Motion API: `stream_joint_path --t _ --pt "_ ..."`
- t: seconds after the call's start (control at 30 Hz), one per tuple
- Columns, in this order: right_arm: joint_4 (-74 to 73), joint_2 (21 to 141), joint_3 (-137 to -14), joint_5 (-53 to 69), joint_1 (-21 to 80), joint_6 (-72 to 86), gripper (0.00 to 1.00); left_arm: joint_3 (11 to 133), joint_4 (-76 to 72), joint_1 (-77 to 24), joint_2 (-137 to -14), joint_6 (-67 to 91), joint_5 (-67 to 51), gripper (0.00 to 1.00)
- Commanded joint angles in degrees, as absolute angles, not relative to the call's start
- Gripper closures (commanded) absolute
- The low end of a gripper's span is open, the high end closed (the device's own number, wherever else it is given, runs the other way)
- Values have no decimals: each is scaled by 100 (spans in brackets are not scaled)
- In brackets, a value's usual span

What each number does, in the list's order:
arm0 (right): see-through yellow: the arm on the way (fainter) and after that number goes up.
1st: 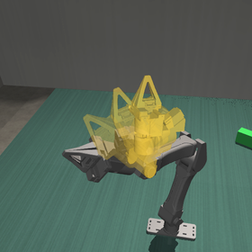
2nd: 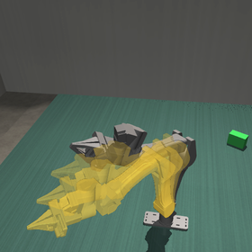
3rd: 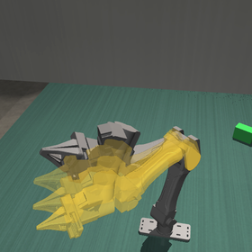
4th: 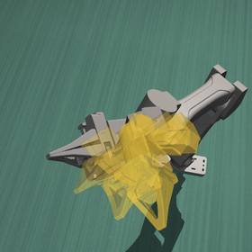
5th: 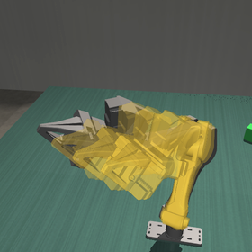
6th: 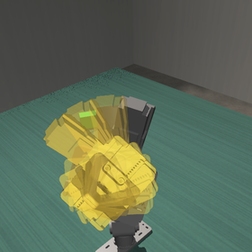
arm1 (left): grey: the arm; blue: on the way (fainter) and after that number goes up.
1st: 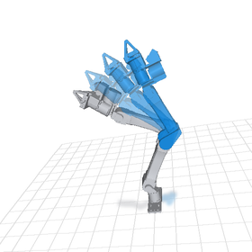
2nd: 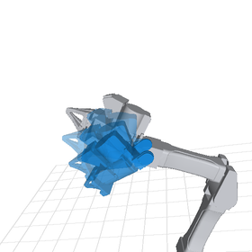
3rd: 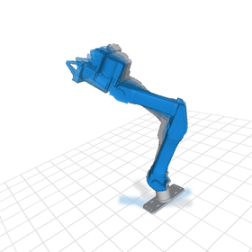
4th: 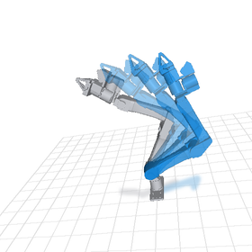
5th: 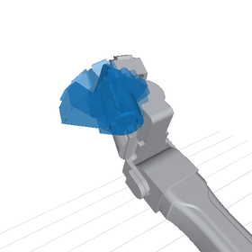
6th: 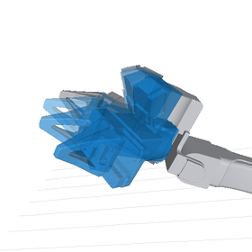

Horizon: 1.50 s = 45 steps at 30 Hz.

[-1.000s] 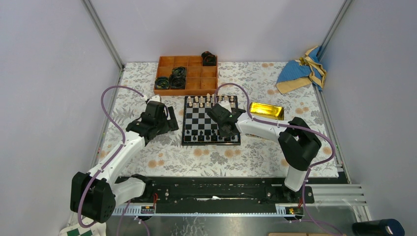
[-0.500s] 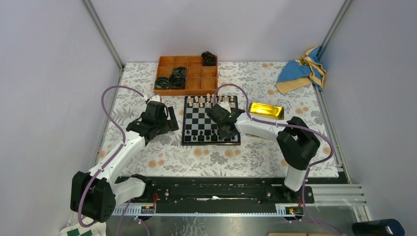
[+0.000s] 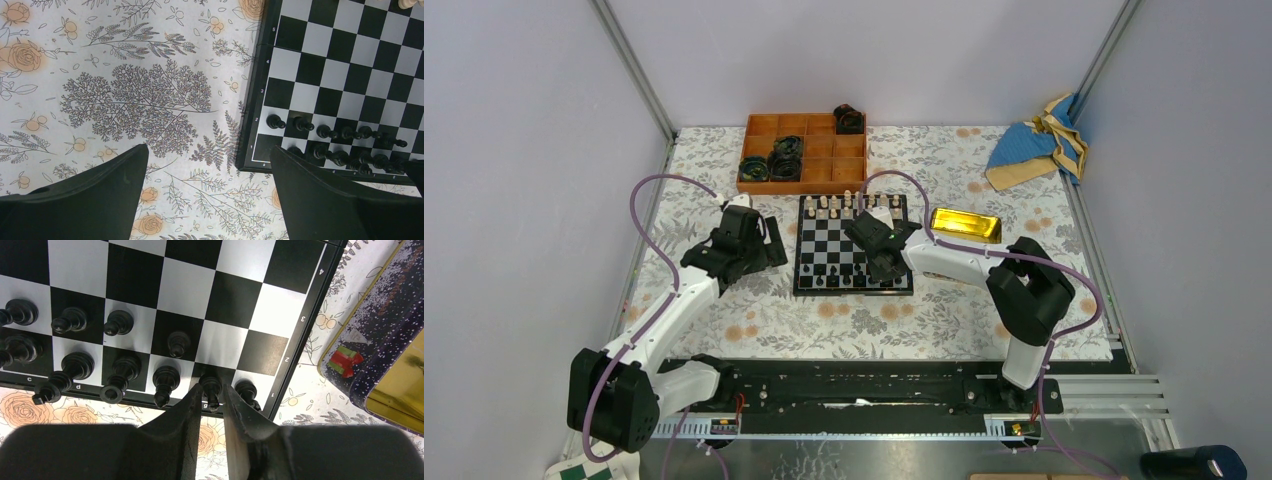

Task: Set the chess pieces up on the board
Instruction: Place the chess piece on the chessboard, then pick up the chess piece from the storage box.

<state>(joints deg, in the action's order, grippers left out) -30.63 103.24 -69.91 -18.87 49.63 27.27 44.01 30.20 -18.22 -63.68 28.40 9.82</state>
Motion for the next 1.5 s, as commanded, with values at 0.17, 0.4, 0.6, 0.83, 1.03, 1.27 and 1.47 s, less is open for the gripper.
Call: stream_joint_path --t 0.17,0.4,0.6,0.83,1.03,1.27,1.47 --pt "-3262 10200 -7350 -2042 5016 2688 69 4421 2852 -1774 -6355 2725 974 1" --pt "-3418 10093 -7638 -2163 5015 2601 55 4430 2855 -1772 -6346 2725 975 1" --pt "-3570 9963 -7938 -2462 5014 2452 42 4439 2855 -1774 -6346 2708 987 1" --pt "-3658 9670 -7912 -3126 4740 2494 42 4493 2860 -1767 -6381 2696 1002 1" --pt "-3218 8905 -6900 -2743 3502 2782 42 4507 2862 -1764 -6405 2689 1002 1" --pt "-3120 8787 -6401 -2682 2787 2704 42 4572 2848 -1767 -6485 2689 976 1" --pt "-2938 8789 -6014 -2615 2455 2851 42 4602 2855 -1765 -6513 2677 965 1"
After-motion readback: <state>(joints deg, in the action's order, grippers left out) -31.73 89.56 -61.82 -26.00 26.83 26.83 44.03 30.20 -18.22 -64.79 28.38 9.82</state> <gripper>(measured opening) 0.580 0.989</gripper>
